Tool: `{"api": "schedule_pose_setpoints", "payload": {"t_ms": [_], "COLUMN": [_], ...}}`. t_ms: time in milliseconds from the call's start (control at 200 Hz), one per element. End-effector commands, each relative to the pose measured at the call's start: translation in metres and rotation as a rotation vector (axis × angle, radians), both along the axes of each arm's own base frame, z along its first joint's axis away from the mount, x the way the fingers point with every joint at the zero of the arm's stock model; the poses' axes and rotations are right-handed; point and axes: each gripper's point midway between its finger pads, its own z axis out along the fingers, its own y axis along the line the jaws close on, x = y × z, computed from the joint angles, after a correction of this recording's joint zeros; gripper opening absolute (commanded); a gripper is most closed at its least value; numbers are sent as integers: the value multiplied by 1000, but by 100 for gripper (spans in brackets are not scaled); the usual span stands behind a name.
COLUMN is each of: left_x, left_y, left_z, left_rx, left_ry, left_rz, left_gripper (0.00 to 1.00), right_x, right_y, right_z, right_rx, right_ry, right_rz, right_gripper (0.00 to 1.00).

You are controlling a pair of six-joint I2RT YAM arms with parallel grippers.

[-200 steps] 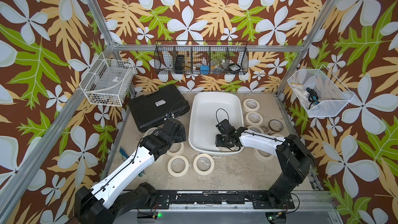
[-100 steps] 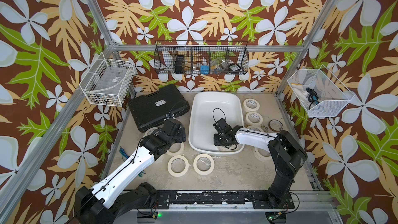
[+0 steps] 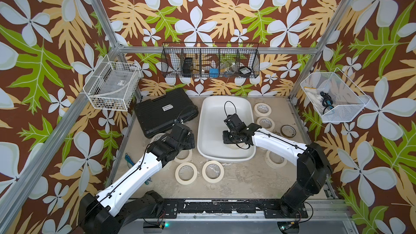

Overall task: Take out the art tape in the storage box
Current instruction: Pick up the art tape from the storage box, then place the art tape at the center of the board.

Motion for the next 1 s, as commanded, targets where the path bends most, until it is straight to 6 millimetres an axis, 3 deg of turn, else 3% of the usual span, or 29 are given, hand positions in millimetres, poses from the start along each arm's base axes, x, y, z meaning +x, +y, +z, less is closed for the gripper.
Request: {"api": "schedule_pose_setpoints", "payload": {"t_ms": [0,185,400,611,861,996], "left_x": [1,1,1,1,2,2], "left_y": [0,-1,-2,1,2,2], "left_z": [-1,-5,-10,-12,-13,-16], "left_rx": [4,9,9,23,28,30], "left_ry": [0,7,18,16,18,26], "left_rz": [-4,-7,-11,0,9,11], "left_gripper": [84,84,84,84,84,84], "right_x": [-8,-22,-42,-70,-110,-121], "right_y": [-19,-48,-94,-125,-132,-134], "right_z": [20,58,68,47,-7,-31], "right_rx": [-83,-107,-128,-132,-28,-5], "right_ry": [-26,-90,-101,-64,20,54], "right_rz": [17,0,-62,-112,-146,-164], "right_gripper": [9,8,8,8,7,7]}}
